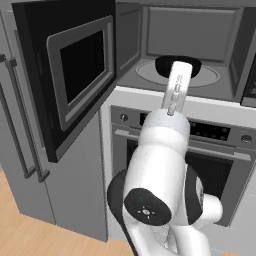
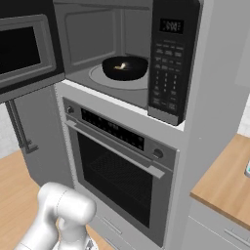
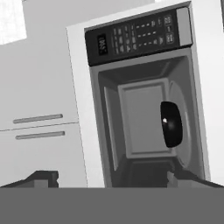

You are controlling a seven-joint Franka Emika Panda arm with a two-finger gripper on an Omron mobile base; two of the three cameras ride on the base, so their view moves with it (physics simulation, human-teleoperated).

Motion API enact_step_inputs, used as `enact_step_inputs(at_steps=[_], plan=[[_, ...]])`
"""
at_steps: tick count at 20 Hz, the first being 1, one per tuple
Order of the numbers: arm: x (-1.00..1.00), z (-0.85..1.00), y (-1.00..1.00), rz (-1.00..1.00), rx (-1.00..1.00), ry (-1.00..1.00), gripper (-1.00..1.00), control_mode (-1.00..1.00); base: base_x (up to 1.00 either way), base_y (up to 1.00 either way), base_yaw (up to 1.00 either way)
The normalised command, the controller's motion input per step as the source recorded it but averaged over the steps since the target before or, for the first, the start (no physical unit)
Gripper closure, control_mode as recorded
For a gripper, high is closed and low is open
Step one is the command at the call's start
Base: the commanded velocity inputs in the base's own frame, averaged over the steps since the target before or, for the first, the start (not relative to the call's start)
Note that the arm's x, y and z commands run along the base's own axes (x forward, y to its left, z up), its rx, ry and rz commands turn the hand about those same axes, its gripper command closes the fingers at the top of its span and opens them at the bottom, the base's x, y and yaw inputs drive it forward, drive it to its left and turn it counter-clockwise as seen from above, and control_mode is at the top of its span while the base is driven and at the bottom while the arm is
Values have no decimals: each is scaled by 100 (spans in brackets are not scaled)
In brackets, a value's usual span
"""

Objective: Pick the mushroom from the sink and place it in the bowl. Then pick the bowl and place it in the microwave. Then close the microwave door and press the start button.

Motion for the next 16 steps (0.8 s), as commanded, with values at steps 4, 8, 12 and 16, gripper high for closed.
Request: enact_step_inputs(at_steps=[4, 8, 12, 16], plan=[[-59, -26, 68, -17, 0, -8, -100, -100, 0, 0, 0], [-31, -30, 63, -9, 0, -1, -100, -100, 0, 0, 0], [-3, -40, 68, -4, 0, 0, -100, -100, 0, 0, 0], [0, -58, 72, -5, 0, 0, -100, -100, 0, 0, 0]])
